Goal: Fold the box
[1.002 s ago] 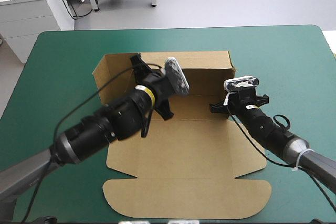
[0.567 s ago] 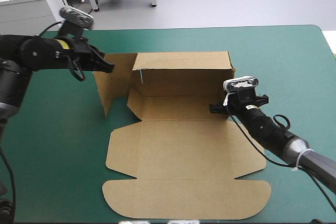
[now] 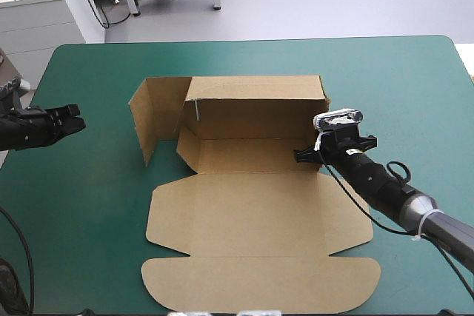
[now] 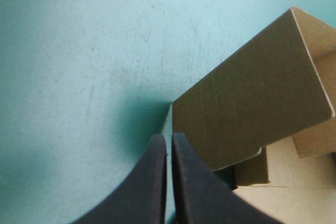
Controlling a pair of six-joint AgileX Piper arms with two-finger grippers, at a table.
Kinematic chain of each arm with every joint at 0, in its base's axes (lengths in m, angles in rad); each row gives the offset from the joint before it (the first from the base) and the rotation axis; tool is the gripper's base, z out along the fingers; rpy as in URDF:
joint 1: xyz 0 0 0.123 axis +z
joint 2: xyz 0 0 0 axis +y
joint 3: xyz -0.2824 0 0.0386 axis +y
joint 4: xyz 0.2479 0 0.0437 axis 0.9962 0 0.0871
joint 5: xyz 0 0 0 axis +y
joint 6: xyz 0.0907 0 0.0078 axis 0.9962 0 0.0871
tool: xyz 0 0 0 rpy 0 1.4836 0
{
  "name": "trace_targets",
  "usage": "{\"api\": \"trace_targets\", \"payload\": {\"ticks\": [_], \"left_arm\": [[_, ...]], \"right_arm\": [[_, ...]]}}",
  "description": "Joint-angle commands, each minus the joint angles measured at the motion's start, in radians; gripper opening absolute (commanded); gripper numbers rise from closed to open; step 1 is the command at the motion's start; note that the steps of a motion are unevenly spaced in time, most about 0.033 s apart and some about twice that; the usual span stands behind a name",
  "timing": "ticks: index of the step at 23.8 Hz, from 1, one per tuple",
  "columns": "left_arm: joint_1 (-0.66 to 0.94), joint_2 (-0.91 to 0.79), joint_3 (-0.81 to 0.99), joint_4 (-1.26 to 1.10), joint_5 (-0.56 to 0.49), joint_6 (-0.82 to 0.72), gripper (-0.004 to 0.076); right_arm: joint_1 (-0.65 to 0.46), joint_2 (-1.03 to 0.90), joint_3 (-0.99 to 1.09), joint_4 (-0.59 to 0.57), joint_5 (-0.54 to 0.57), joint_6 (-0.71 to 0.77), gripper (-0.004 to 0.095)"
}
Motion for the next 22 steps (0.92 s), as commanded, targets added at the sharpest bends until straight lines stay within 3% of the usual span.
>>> {"api": "trace_targets", "payload": {"ticks": [1,2,5,7,9,10,11,13,18,22], "left_arm": [[0.012,-0.041,0.048,-0.143,-0.028,0.062,0.0011],[0.012,-0.041,0.056,-0.143,-0.028,0.062,0.0009],[0.013,-0.046,0.093,-0.141,-0.057,0.062,0.0006],[0.014,-0.048,0.100,-0.135,-0.061,0.062,0.0006],[0.014,-0.048,0.100,-0.135,-0.061,0.062,0.0006],[0.014,-0.048,0.100,-0.135,-0.061,0.062,0.0006],[0.014,-0.048,0.100,-0.135,-0.061,0.062,0.0006],[0.014,-0.048,0.100,-0.137,-0.065,0.062,0.0006],[0.014,-0.048,0.100,-0.142,-0.069,0.059,0.0006],[0.014,-0.048,0.100,-0.172,-0.060,0.058,0.0006]], "right_arm": [[-0.054,-0.027,-0.058,-0.022,0.139,-0.080,-0.0019],[-0.074,-0.027,-0.067,-0.022,0.176,-0.082,-0.0019],[-0.215,-0.027,-0.171,-0.033,0.447,-0.036,-0.0011],[-0.258,-0.027,-0.248,-0.103,0.545,0.066,-0.0011],[-0.276,-0.027,-0.324,-0.238,0.623,0.240,-0.0006],[-0.281,-0.027,-0.381,-0.362,0.667,0.378,0.0004],[-0.281,-0.027,-0.449,-0.494,0.741,0.526,0.0005],[-0.281,-0.017,-0.559,-0.618,0.901,0.688,0.0005],[-0.281,0.026,-0.702,-0.675,1.140,0.779,0.0005],[-0.281,0.077,-0.777,-0.675,1.264,0.820,0.0004]]}}
